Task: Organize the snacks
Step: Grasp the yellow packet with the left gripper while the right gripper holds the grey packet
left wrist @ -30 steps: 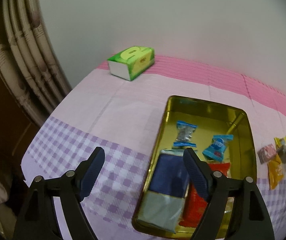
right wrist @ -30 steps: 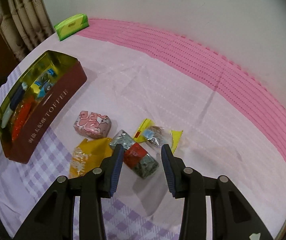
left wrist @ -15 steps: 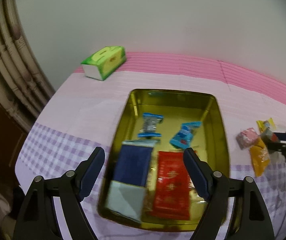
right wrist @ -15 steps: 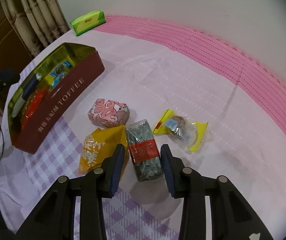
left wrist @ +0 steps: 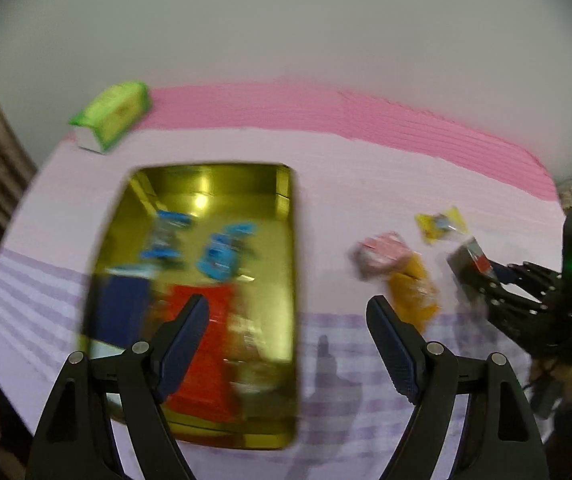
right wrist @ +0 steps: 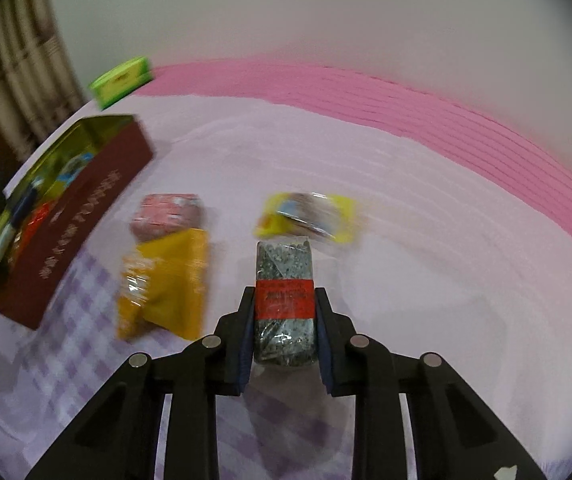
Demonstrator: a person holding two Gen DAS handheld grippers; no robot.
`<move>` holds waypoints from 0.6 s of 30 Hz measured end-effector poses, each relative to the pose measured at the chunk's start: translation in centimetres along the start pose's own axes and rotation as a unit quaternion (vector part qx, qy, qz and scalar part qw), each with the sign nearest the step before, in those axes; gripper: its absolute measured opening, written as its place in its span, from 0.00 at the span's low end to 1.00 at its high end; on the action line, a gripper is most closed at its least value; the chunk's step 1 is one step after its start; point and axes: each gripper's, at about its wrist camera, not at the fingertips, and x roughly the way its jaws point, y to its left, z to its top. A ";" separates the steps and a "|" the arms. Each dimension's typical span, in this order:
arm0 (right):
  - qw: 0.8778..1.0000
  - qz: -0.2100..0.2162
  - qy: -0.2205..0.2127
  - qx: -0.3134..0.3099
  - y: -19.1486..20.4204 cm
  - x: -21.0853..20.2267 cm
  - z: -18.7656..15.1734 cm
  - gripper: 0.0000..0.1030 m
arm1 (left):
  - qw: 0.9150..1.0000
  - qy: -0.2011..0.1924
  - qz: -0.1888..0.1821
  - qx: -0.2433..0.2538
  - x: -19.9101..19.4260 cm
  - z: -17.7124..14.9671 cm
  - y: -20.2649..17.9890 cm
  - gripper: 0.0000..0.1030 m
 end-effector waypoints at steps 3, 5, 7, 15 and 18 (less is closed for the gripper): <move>0.998 -0.053 -0.014 0.039 -1.6 -0.5 -0.8 0.24 | 1.000 0.017 -0.017 0.006 1.1 0.1 -2.0 0.79; 0.995 -0.076 -0.018 0.059 -2.3 -0.7 -1.1 0.24 | 1.000 0.019 -0.017 0.015 1.6 0.1 -3.3 0.79; 0.989 -0.115 -0.024 0.085 -3.3 -0.9 -1.4 0.24 | 0.999 0.024 -0.020 0.022 2.0 0.3 -4.4 0.78; 0.980 -0.144 -0.035 0.130 -5.4 -1.3 -2.3 0.24 | 0.999 0.036 -0.025 0.017 4.0 1.0 -6.6 0.78; 0.980 -0.134 -0.034 0.144 -5.7 -1.1 -2.5 0.24 | 0.999 0.047 -0.023 0.015 4.8 1.1 -7.2 0.79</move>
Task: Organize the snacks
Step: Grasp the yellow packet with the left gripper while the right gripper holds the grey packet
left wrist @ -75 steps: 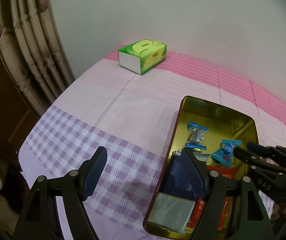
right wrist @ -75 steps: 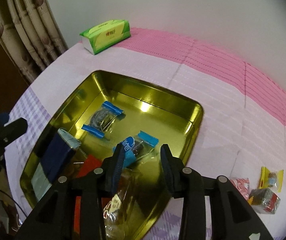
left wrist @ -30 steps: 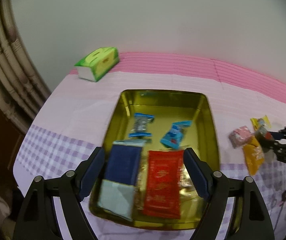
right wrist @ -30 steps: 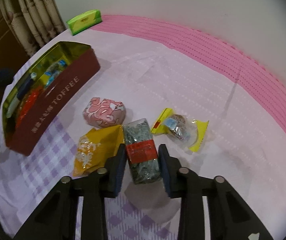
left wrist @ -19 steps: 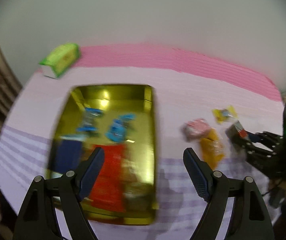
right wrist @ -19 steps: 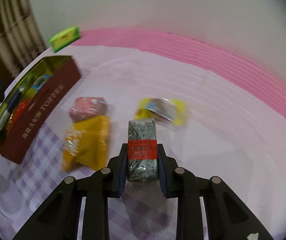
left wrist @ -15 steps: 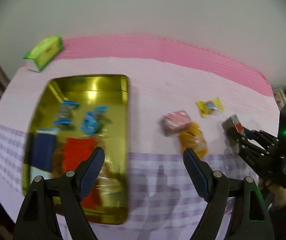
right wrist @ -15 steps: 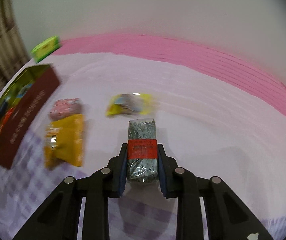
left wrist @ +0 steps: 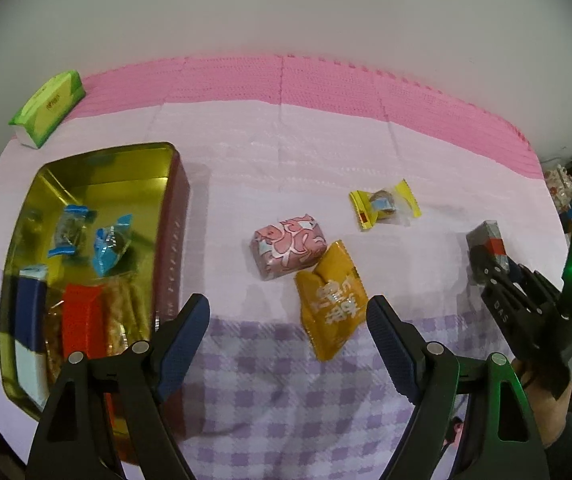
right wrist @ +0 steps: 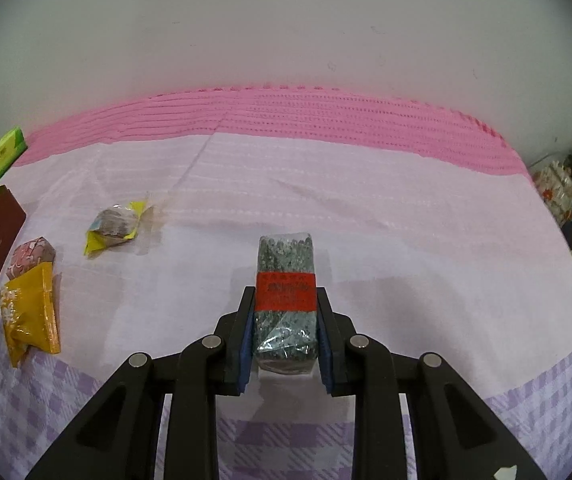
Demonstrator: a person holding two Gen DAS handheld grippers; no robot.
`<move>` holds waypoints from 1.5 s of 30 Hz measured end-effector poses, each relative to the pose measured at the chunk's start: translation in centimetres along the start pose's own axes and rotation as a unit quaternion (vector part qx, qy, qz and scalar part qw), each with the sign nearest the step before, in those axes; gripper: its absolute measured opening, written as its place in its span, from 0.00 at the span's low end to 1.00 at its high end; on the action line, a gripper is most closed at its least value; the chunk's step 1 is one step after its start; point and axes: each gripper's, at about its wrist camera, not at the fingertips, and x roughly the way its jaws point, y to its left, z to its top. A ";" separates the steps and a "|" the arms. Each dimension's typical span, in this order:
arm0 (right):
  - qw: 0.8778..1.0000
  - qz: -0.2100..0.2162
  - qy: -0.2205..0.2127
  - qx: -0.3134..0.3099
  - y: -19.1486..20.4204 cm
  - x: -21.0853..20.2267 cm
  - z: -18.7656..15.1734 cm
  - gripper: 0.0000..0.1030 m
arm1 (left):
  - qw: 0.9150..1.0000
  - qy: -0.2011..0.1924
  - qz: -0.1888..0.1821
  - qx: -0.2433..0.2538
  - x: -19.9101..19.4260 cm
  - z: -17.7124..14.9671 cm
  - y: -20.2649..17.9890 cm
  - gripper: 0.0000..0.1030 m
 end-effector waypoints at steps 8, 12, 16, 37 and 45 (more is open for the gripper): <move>1.000 0.015 -0.008 0.007 -1.5 0.5 -0.3 0.24 | 1.000 0.024 0.009 0.010 2.6 0.6 -2.0 0.78; 1.000 0.018 -0.008 0.010 -1.7 0.6 -0.4 0.24 | 0.999 0.030 0.019 0.016 3.9 1.0 -2.9 0.78; 1.000 0.019 -0.008 0.010 -1.8 0.7 -0.5 0.25 | 0.999 0.038 0.028 0.015 5.0 1.1 -3.2 0.68; 1.000 0.021 -0.007 0.010 -1.9 0.6 -0.4 0.26 | 0.999 0.049 0.004 0.011 4.8 -0.7 -1.6 0.36; 1.000 0.020 -0.007 0.009 -1.7 0.6 -0.4 0.25 | 0.999 0.028 0.003 0.026 2.5 -1.0 -1.0 0.36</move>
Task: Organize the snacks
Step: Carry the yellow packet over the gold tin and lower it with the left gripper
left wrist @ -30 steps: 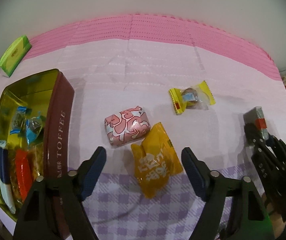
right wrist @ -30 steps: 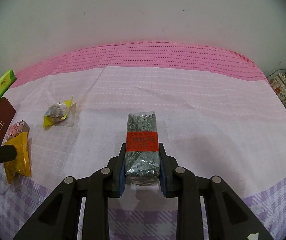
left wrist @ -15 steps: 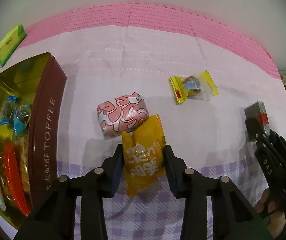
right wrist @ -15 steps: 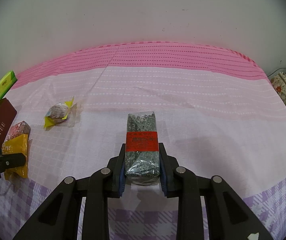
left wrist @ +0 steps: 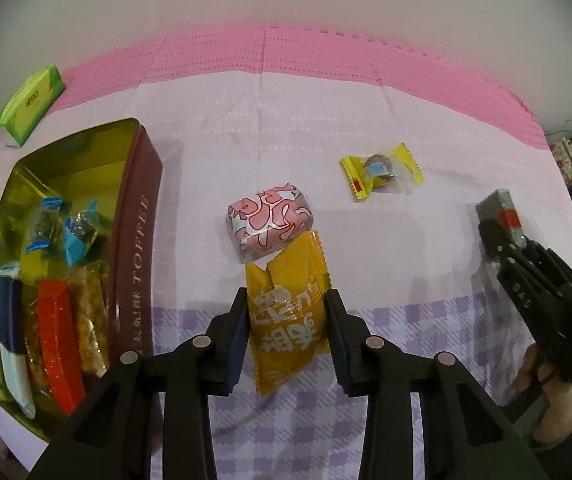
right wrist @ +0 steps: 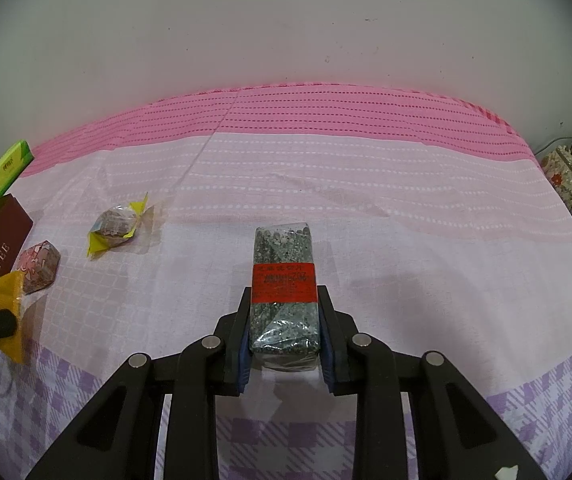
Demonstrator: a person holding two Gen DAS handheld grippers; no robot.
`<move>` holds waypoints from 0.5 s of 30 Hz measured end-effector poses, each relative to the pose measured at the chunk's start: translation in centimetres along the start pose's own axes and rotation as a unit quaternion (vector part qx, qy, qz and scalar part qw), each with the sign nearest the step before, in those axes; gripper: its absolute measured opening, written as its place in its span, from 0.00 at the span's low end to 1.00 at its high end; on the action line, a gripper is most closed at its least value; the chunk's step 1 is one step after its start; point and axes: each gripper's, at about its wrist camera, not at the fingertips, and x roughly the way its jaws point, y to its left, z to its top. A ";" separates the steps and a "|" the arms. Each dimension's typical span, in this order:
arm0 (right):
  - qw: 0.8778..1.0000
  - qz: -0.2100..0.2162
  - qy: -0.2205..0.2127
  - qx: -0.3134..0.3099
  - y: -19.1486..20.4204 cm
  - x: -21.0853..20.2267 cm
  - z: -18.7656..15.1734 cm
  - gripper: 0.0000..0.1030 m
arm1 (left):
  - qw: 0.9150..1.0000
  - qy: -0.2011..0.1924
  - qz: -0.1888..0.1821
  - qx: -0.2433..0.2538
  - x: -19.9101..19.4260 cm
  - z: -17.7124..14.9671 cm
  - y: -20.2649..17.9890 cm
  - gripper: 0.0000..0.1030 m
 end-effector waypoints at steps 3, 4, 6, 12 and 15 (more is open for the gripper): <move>1.000 0.000 0.000 0.000 -0.1 0.0 0.0 0.25 | 1.000 -0.007 -0.003 0.001 -1.1 -0.1 -0.1 0.36; 1.000 0.000 0.000 0.000 0.0 0.0 0.0 0.25 | 1.000 -0.013 -0.005 0.001 -1.6 -0.1 0.1 0.36; 1.000 0.000 0.000 0.000 -0.1 0.0 0.0 0.25 | 1.000 -0.025 -0.005 0.001 -2.5 0.0 0.4 0.36; 1.000 -0.001 0.000 0.000 0.0 0.0 0.0 0.25 | 0.997 -0.073 0.021 0.001 -5.8 0.9 3.0 0.36; 1.000 -0.001 0.000 0.000 0.0 0.0 0.0 0.25 | 0.996 -0.086 0.039 -0.010 -6.6 2.2 5.3 0.36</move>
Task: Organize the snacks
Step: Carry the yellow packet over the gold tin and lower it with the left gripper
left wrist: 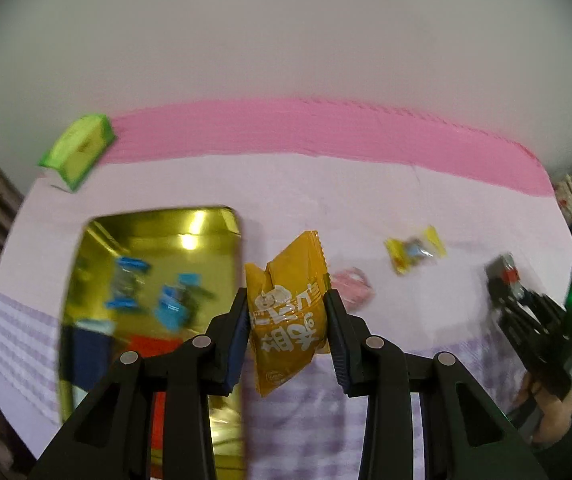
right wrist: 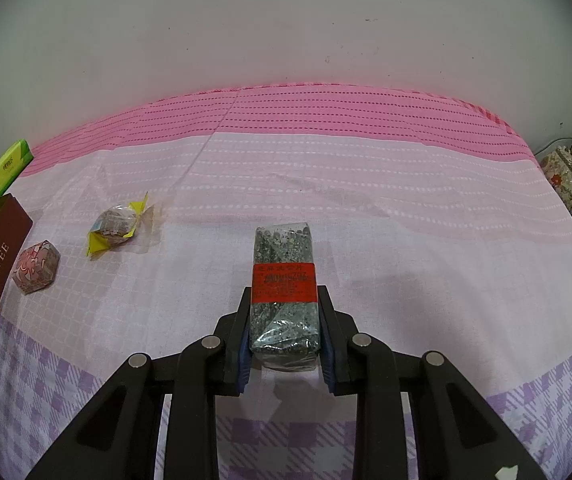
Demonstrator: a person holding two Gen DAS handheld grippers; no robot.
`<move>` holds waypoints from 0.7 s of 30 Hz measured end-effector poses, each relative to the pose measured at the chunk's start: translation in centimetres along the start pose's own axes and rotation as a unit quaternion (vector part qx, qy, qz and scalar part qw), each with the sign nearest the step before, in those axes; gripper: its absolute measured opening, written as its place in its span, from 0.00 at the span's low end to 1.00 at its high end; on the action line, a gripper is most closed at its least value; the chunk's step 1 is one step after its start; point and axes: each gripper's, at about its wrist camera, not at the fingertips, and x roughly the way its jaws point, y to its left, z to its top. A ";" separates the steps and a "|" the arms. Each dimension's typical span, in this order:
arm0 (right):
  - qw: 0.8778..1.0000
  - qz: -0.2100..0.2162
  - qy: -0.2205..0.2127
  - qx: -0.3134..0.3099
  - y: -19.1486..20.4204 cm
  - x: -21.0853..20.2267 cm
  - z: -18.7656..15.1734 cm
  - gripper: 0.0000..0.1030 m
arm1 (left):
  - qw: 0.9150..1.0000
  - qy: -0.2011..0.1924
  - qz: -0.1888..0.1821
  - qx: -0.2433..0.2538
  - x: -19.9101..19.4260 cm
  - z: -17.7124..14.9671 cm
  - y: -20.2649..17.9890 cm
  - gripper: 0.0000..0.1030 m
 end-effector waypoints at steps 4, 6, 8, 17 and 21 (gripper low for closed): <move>1.000 -0.001 0.000 -0.001 0.1 0.1 0.0 0.25 | 1.000 0.000 0.024 -0.020 0.2 1.1 3.7 0.36; 1.000 -0.002 0.000 -0.002 0.1 0.0 0.1 0.25 | 0.999 0.004 0.035 -0.029 0.4 1.6 5.5 0.36; 1.000 -0.002 0.000 -0.002 0.1 0.1 0.0 0.25 | 0.998 0.012 0.041 -0.042 0.4 2.1 7.5 0.36; 1.000 -0.001 0.000 -0.001 0.1 0.1 0.0 0.25 | 0.996 0.035 0.069 -0.053 2.7 3.1 12.2 0.36; 1.000 -0.001 0.000 -0.001 0.0 0.1 0.0 0.25 | 0.996 0.052 0.064 -0.043 4.5 2.3 11.9 0.36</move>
